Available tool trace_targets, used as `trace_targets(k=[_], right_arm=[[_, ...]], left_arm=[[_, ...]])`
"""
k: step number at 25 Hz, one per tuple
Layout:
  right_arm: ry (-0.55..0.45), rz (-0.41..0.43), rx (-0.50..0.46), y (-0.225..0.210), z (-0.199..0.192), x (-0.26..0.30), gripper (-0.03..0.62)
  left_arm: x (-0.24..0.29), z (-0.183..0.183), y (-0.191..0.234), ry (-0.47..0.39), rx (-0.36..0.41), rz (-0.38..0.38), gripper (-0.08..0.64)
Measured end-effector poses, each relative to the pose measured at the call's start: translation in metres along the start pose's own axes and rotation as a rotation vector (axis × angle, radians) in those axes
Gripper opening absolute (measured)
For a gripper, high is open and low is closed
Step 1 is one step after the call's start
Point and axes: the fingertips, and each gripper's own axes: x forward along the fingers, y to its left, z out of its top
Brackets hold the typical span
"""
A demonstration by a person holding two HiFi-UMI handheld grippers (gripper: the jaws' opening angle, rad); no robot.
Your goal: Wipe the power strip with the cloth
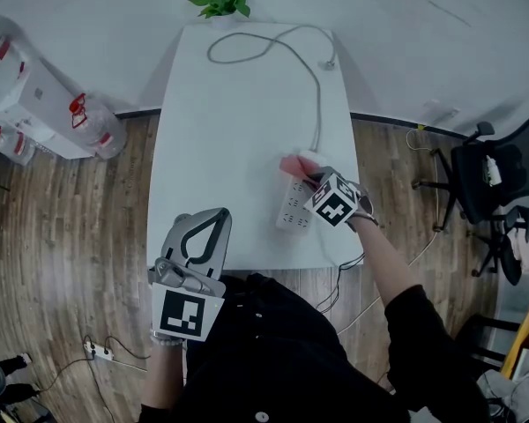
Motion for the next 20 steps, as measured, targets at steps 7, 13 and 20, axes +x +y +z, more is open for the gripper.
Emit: trace_targets(k=[7, 13, 20], right_arm=[[-0.019, 0.04, -0.013, 0.03, 0.002, -0.006, 0.06], [-0.039, 0.073, -0.013, 0.059, 0.003, -0.012, 0.06], [-0.062, 0.128, -0.031, 0.098, 0.009, -0.02, 0.06]], left_arm=[[0.0, 0.002, 0.0, -0.014, -0.01, -0.002, 0.014], [-0.001, 0.003, -0.002, -0.028, -0.006, -0.01, 0.014], [-0.004, 0.005, -0.004, -0.035, -0.004, -0.023, 0.014]])
